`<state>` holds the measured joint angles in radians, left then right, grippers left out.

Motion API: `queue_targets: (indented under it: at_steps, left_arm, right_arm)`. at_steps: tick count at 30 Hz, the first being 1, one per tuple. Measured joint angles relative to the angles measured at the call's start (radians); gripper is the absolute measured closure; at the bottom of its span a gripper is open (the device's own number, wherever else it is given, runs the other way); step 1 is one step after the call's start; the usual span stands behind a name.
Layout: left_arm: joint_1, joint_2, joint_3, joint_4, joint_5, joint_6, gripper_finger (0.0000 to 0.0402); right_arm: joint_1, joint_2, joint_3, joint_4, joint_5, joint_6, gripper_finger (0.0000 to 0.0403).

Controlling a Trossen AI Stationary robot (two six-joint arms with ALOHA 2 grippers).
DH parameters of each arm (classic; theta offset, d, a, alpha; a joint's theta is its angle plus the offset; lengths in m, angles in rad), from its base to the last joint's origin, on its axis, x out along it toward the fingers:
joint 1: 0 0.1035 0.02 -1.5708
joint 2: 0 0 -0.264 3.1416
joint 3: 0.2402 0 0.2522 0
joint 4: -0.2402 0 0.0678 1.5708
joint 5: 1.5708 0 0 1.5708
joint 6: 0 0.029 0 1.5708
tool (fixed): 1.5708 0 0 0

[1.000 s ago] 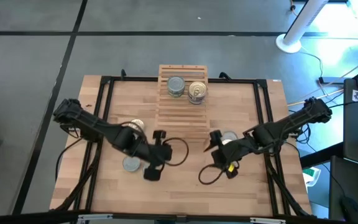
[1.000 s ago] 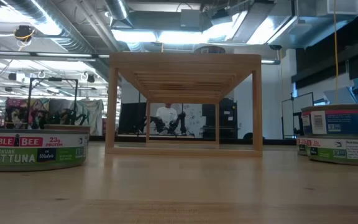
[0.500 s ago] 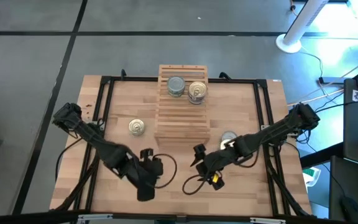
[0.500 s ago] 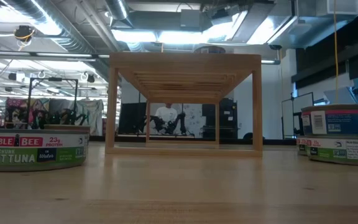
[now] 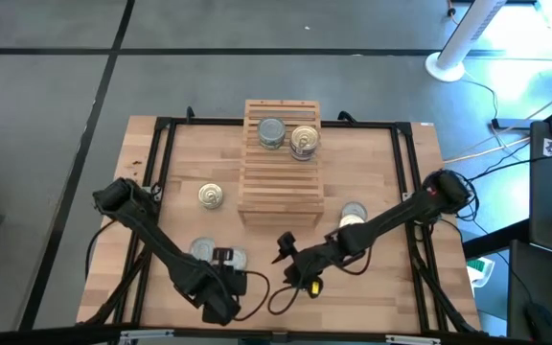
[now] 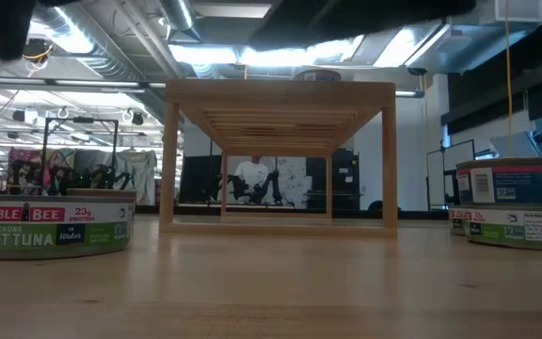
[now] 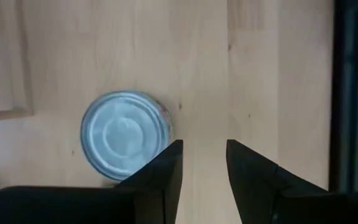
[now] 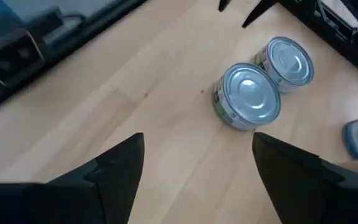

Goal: Stack canned seafood by type on shelf
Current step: Put the green tuna can on the shelf aligned with other green tuna can

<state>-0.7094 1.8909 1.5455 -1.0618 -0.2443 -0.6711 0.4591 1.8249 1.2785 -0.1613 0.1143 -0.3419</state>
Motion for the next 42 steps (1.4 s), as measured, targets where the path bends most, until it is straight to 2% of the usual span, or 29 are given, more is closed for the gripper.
queue_targets:
  at_steps: [10, 23, 33, 42]
  left_arm:
    - [-0.008, 0.12, 0.0, -0.026, -0.002, -0.001, 0.0283]
    - [-0.002, 0.163, -0.001, -0.064, -0.101, -0.008, 0.0287]
    - [-0.002, 0.163, -0.001, -0.057, -0.105, -0.008, 0.0315]
    - [-0.002, 0.163, -0.001, -0.053, -0.104, -0.014, 0.0316]
  right_arm:
    - [0.0, 0.081, 0.0, 0.084, 0.123, -0.087, 0.0107]
    - [0.0, 0.085, 0.0, 0.088, 0.13, -0.087, 0.0107]
    - [0.0, 0.085, 0.0, 0.086, 0.13, -0.087, 0.0107]
    - [0.0, 0.085, 0.0, 0.085, 0.129, -0.087, 0.0107]
